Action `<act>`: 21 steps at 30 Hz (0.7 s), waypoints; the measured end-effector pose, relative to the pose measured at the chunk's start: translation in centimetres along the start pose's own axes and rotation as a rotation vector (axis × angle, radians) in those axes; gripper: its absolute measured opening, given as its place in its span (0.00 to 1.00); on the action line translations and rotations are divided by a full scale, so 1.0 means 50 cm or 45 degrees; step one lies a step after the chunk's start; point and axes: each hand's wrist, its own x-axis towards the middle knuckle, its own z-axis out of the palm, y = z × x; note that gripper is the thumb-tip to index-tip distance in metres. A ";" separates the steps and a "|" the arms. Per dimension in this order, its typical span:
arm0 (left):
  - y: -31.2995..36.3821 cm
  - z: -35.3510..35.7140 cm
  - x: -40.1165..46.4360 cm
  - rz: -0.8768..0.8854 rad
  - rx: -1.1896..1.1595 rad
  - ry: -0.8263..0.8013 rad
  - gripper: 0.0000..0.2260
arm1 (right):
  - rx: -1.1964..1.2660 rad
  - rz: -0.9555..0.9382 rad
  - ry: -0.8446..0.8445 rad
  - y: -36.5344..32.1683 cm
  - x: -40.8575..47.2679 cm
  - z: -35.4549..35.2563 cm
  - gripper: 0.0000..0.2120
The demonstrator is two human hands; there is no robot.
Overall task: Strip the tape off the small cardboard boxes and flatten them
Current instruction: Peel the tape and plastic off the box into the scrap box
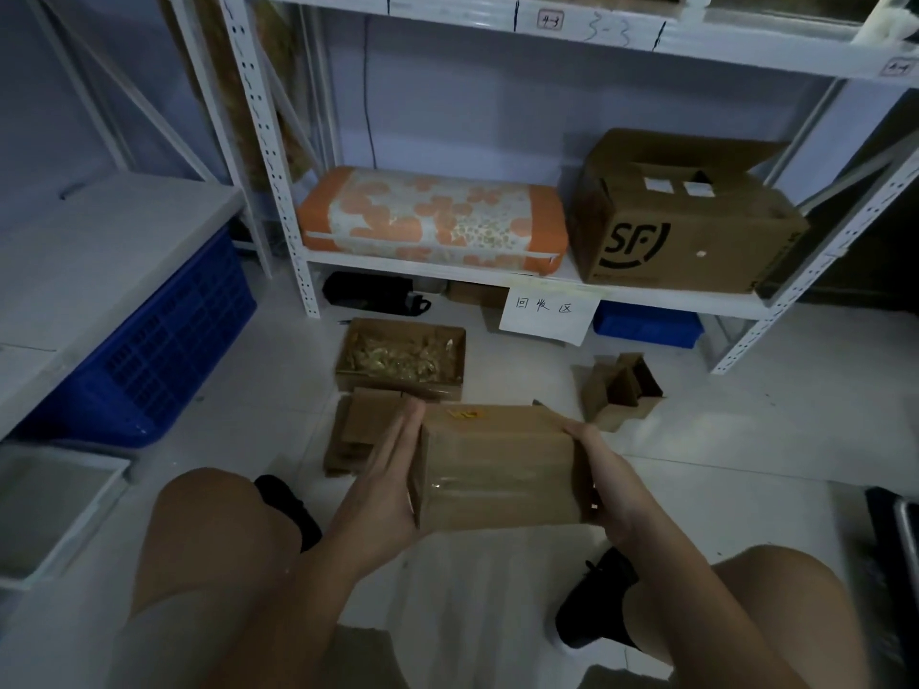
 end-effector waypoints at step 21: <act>0.007 0.016 0.001 -0.377 -0.799 0.027 0.48 | -0.259 -0.622 0.241 0.099 0.009 0.016 0.29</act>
